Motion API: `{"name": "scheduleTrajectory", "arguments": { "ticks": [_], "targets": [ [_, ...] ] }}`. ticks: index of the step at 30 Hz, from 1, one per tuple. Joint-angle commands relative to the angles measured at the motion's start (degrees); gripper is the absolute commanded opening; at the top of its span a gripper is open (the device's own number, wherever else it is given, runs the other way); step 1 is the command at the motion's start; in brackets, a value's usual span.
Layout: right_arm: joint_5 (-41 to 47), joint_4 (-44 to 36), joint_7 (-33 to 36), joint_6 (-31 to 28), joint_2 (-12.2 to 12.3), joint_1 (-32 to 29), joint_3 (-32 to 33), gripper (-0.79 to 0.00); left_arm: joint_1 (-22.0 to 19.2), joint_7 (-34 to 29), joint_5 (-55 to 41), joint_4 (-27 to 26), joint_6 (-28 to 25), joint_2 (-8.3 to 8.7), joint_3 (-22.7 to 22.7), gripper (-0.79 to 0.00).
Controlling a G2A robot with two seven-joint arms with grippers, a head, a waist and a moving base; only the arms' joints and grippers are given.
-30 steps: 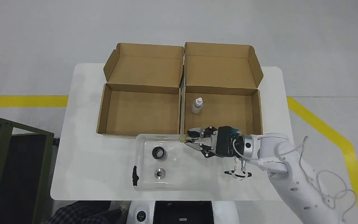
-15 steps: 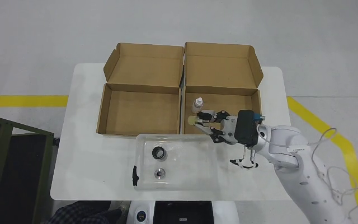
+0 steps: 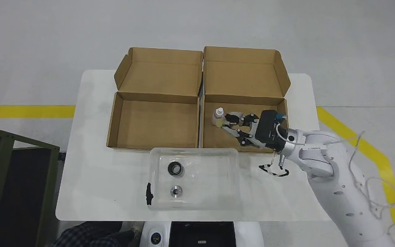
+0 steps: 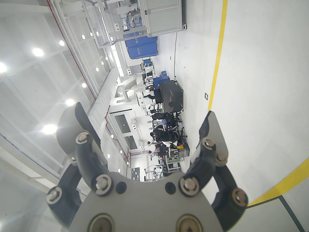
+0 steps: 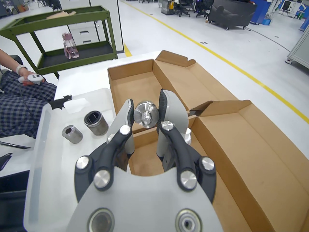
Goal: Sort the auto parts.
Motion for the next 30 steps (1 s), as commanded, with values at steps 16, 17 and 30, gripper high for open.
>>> {"name": "scheduleTrajectory", "arguments": {
  "ticks": [16, 17, 30],
  "targets": [
    [-6.5, 6.3, 12.2, -1.3, 0.1, 6.2, -3.9, -0.785, 0.0, 0.0, 0.0, 0.0, 0.0, 0.0, 0.0, 0.0],
    [-6.8, 6.8, 12.8, -1.3, 0.0, 6.6, -4.3, -0.785, 0.0, 0.0, 0.0, 0.0, 0.0, 0.0, 0.0, 0.0],
    [-11.3, 12.6, 19.4, -0.1, -1.1, 12.7, -11.5, -0.785, 0.0, 0.0, 0.0, 0.0, 0.0, 0.0, 0.0, 0.0]
  ]
}}
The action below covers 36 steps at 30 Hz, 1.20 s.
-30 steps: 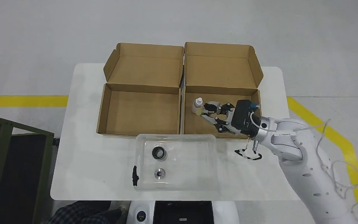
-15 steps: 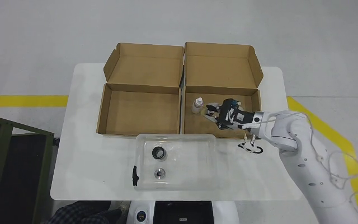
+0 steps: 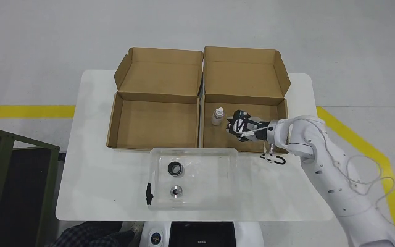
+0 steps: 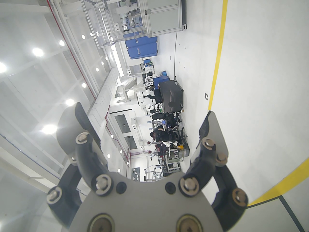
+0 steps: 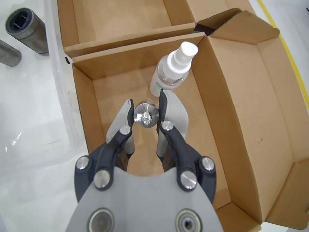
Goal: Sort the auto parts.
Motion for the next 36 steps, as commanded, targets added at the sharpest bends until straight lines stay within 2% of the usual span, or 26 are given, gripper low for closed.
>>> {"name": "scheduleTrajectory", "arguments": {
  "ticks": [1, 11, 23, 25, 27, 29, 33, 36],
  "targets": [
    [-0.6, 0.7, 0.6, 0.4, -0.2, 0.8, -1.1, -0.785, 0.0, 0.0, 0.0, 0.0, 0.0, 0.0, 0.0, 0.0],
    [-4.2, 3.3, 3.4, 3.4, -1.2, 3.6, -5.3, -0.785, 0.0, 0.0, 0.0, 0.0, 0.0, 0.0, 0.0, 0.0],
    [-6.4, 7.8, 3.4, 5.5, -2.5, 6.3, -9.0, -0.785, 0.0, 0.0, 0.0, 0.0, 0.0, 0.0, 0.0, 0.0],
    [-6.6, 8.3, 3.3, 5.7, -2.7, 6.7, -9.4, -0.723, 0.0, 0.0, 0.0, 0.0, 0.0, 0.0, 0.0, 0.0],
    [-6.6, 8.6, 3.4, 5.8, -2.9, 6.9, -9.8, -0.61, 0.0, 0.0, 0.0, 0.0, 0.0, 0.0, 0.0, 0.0],
    [-6.6, 8.8, 3.4, 5.9, -3.0, 7.1, -10.0, -0.554, 0.0, 0.0, 0.0, 0.0, 0.0, 0.0, 0.0, 0.0],
    [-6.4, 8.8, 3.5, 5.8, -3.2, 7.4, -10.1, -0.489, 0.0, 0.0, 0.0, 0.0, 0.0, 0.0, 0.0, 0.0],
    [-6.2, 8.2, 3.7, 5.7, -3.0, 7.2, -9.3, -0.48, 0.0, 0.0, 0.0, 0.0, 0.0, 0.0, 0.0, 0.0]
  ]
}}
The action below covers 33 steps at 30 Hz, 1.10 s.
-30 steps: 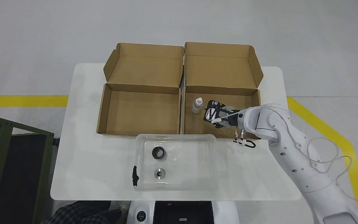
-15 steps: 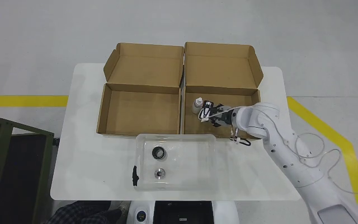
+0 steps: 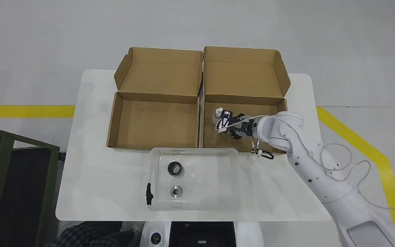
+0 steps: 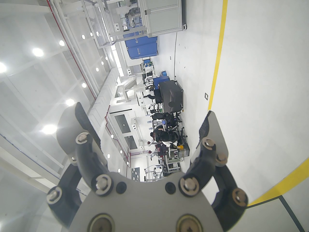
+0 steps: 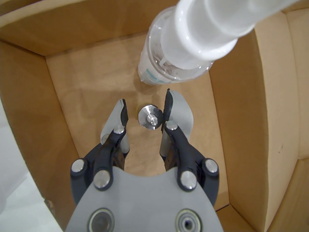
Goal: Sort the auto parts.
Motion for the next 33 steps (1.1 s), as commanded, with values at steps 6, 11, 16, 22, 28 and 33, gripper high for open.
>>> {"name": "scheduleTrajectory", "arguments": {
  "ticks": [6, 11, 16, 22, 28, 33],
  "targets": [
    [0.9, -3.3, -0.3, -0.4, 0.9, -1.9, 3.8, -0.465, 0.0, 0.0, 0.0, 0.0, 0.0, 0.0, 0.0, 0.0],
    [1.9, -7.8, 0.3, -1.9, 2.0, -4.5, 7.7, -0.465, 0.0, 0.0, 0.0, 0.0, 0.0, 0.0, 0.0, 0.0],
    [3.3, -13.2, 0.7, -3.2, 3.1, -7.8, 11.8, -0.459, 0.0, 0.0, 0.0, 0.0, 0.0, 0.0, 0.0, 0.0],
    [5.8, -20.2, 0.0, -5.5, 4.1, -12.3, 14.9, -0.474, 0.0, 0.0, 0.0, 0.0, 0.0, 0.0, 0.0, 0.0],
    [7.5, -25.5, -1.5, -7.2, 4.5, -15.1, 14.8, -0.474, 0.0, 0.0, 0.0, 0.0, 0.0, 0.0, 0.0, 0.0],
    [7.4, -27.6, -2.6, -7.7, 4.2, -15.8, 11.8, -0.471, 0.0, 0.0, 0.0, 0.0, 0.0, 0.0, 0.0, 0.0]
  ]
}}
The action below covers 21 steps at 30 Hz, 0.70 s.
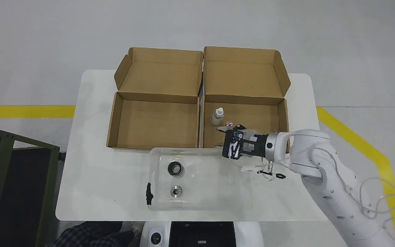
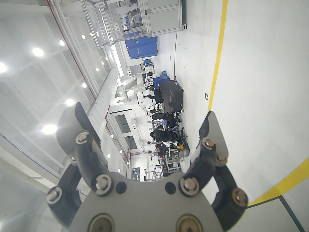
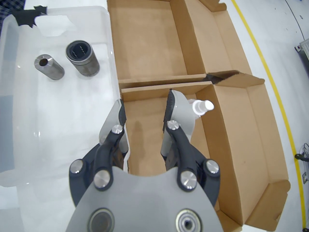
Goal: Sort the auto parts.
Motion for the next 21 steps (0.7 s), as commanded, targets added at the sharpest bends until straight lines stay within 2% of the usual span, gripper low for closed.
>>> {"name": "scheduleTrajectory", "arguments": {
  "ticks": [1, 11, 21],
  "targets": [
    [0.0, -0.5, -0.3, -0.4, -0.2, -0.1, -1.6, -0.471, 0.0, 0.0, 0.0, 0.0, 0.0, 0.0, 0.0, 0.0],
    [-2.2, -0.1, -1.1, -0.2, -1.8, 2.2, -12.1, -0.474, 0.0, 0.0, 0.0, 0.0, 0.0, 0.0, 0.0, 0.0],
    [-5.8, 3.0, -2.8, 2.1, -3.5, 5.1, -18.4, -0.456, 0.0, 0.0, 0.0, 0.0, 0.0, 0.0, 0.0, 0.0]
  ]
}}
